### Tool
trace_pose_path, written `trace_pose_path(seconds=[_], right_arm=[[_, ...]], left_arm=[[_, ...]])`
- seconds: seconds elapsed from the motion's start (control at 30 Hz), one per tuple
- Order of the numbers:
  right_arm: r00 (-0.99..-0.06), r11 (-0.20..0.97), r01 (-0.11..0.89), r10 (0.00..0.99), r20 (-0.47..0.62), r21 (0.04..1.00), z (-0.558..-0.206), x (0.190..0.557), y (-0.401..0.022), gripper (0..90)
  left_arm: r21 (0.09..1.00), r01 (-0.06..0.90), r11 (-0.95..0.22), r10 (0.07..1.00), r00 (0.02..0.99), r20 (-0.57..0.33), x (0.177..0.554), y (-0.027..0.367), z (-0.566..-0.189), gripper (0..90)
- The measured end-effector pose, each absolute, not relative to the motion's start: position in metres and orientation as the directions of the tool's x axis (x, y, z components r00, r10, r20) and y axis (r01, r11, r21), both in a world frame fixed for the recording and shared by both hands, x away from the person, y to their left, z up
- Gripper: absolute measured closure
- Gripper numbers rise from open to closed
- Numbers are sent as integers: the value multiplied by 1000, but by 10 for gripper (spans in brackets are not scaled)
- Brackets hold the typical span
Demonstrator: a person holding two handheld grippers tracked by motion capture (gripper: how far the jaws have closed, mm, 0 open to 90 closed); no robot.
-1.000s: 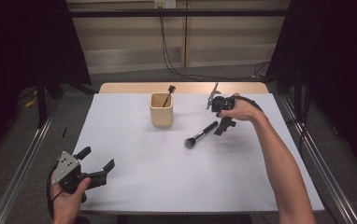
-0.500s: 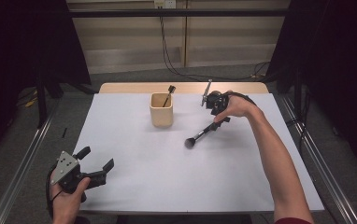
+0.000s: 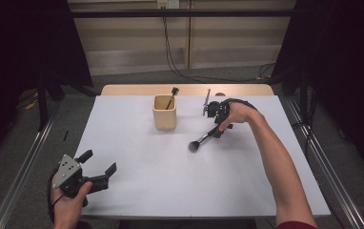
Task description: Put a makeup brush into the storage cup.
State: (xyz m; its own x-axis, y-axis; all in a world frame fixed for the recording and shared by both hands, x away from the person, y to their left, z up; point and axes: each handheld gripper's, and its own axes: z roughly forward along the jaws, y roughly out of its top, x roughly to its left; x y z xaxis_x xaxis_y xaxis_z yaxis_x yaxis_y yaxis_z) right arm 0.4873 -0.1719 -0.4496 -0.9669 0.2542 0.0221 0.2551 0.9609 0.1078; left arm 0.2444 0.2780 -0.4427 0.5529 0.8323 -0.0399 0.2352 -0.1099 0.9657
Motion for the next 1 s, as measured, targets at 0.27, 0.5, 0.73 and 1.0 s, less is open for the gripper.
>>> trace_pose_path(seconds=[0.27, 0.5, 0.73, 1.0], right_arm=[[-970, 966, 242, 241, 27, 85, -456, 488, -170, 368], [-971, 969, 238, 237, 32, 65, -453, 487, -171, 522], [-978, 976, 209, 207, 35, 68, -452, 485, -173, 682], [-978, 976, 206, 204, 39, 75, -451, 483, -174, 757]], left_arm=[[966, 236, -109, 834, 551, -41, 244, 278, -443, 32], [965, 236, -117, 833, 553, -34, 243, 278, -443, 33], [964, 237, -123, 833, 553, -29, 243, 278, -443, 32], [963, 238, -124, 834, 550, -28, 243, 278, -443, 32]])
